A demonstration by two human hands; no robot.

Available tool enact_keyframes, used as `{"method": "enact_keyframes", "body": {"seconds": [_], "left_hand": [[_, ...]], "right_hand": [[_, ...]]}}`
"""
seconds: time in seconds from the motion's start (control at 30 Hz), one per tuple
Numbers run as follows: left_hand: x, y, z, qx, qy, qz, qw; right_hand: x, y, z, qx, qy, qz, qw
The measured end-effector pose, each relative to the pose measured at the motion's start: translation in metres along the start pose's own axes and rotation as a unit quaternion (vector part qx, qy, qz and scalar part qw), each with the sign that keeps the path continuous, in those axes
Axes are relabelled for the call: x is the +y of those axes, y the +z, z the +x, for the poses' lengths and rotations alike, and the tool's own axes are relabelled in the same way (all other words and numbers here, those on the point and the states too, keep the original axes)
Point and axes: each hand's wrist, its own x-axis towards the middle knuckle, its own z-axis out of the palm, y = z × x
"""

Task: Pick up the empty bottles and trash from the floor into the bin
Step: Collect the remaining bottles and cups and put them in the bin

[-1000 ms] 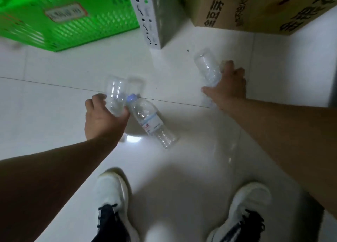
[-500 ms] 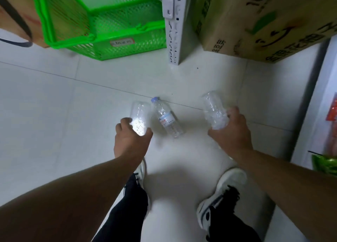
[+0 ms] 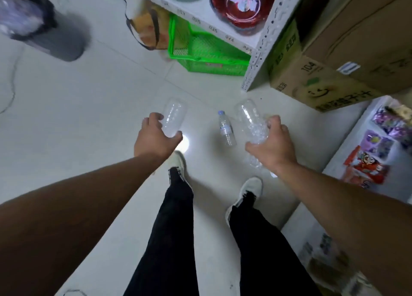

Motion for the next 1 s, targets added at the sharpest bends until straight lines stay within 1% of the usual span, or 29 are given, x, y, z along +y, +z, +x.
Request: {"method": "enact_keyframes", "body": {"seconds": [0.1, 0.23, 0.3, 0.37, 0.5, 0.67, 0.8, 0.9, 1.0], "left_hand": [[-0.006, -0.055, -0.038, 0.018, -0.018, -0.033, 0.999], [-0.040, -0.111, -0.080, 0.004, -0.047, -0.062, 0.997], [-0.068, -0.136, -0.096, -0.002, -0.056, -0.084, 0.995], [-0.101, -0.162, -0.109, 0.009, -0.057, -0.096, 0.994], [-0.185, -0.224, -0.136, 0.020, -0.088, -0.124, 0.988], [-0.268, -0.310, -0.164, 0.047, -0.104, -0.116, 0.987], [-0.306, -0.365, -0.166, 0.061, -0.124, -0.143, 0.980], [-0.320, -0.397, -0.161, 0.076, -0.131, -0.163, 0.975], [-0.330, -0.425, -0.148, 0.097, -0.135, -0.167, 0.972]], "right_hand": [[-0.046, -0.030, -0.032, -0.026, -0.029, -0.027, 0.999], [-0.110, -0.037, -0.082, -0.051, -0.069, -0.061, 0.994], [-0.142, -0.024, -0.113, -0.057, -0.088, -0.070, 0.992], [-0.174, -0.004, -0.144, -0.067, -0.109, -0.076, 0.989], [-0.241, 0.041, -0.200, -0.096, -0.141, -0.116, 0.978], [-0.332, 0.081, -0.253, -0.110, -0.178, -0.129, 0.969], [-0.402, 0.100, -0.272, -0.128, -0.217, -0.138, 0.958], [-0.452, 0.107, -0.274, -0.143, -0.247, -0.151, 0.946], [-0.497, 0.110, -0.267, -0.148, -0.257, -0.146, 0.944]]}}
